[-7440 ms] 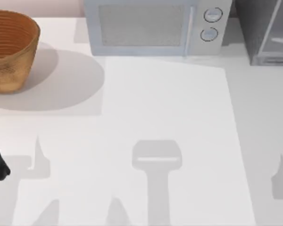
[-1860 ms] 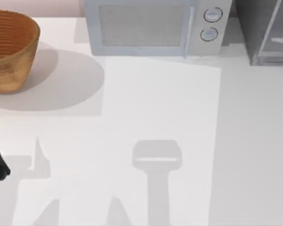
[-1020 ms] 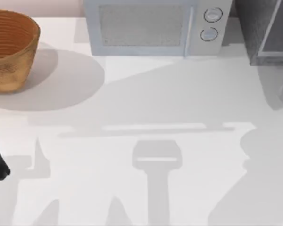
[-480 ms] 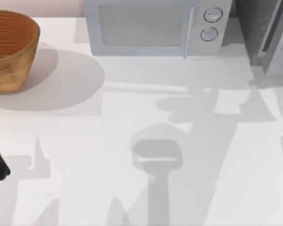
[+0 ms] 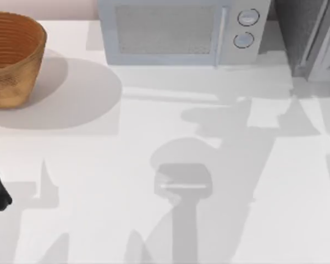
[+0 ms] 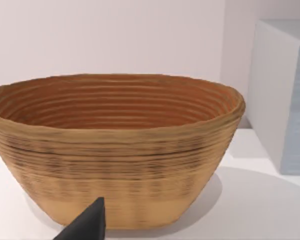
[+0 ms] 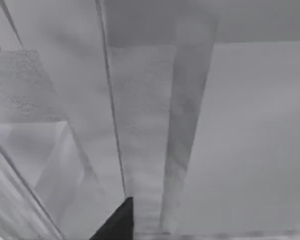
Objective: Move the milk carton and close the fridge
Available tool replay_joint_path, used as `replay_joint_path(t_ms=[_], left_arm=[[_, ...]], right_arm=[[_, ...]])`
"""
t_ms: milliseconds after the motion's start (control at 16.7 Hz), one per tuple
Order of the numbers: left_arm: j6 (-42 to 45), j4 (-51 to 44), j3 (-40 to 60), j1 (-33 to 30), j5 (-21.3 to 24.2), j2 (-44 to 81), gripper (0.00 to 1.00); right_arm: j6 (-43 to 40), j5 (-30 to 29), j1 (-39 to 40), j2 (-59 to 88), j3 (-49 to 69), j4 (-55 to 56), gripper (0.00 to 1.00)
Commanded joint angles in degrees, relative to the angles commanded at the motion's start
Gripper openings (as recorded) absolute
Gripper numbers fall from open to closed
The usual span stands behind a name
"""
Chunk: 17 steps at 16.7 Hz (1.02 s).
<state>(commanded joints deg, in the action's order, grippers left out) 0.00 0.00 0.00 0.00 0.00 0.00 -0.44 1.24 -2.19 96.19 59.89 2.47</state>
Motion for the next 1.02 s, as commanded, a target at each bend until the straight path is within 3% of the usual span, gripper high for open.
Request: replay_joint_path(t_ms=[1020], left_arm=[[0.0,0.0,0.0,0.0,0.0,0.0,1.0]], right_arm=[[0.11,-0.33,0.04,15.69,20.04,-4.09,1.0]])
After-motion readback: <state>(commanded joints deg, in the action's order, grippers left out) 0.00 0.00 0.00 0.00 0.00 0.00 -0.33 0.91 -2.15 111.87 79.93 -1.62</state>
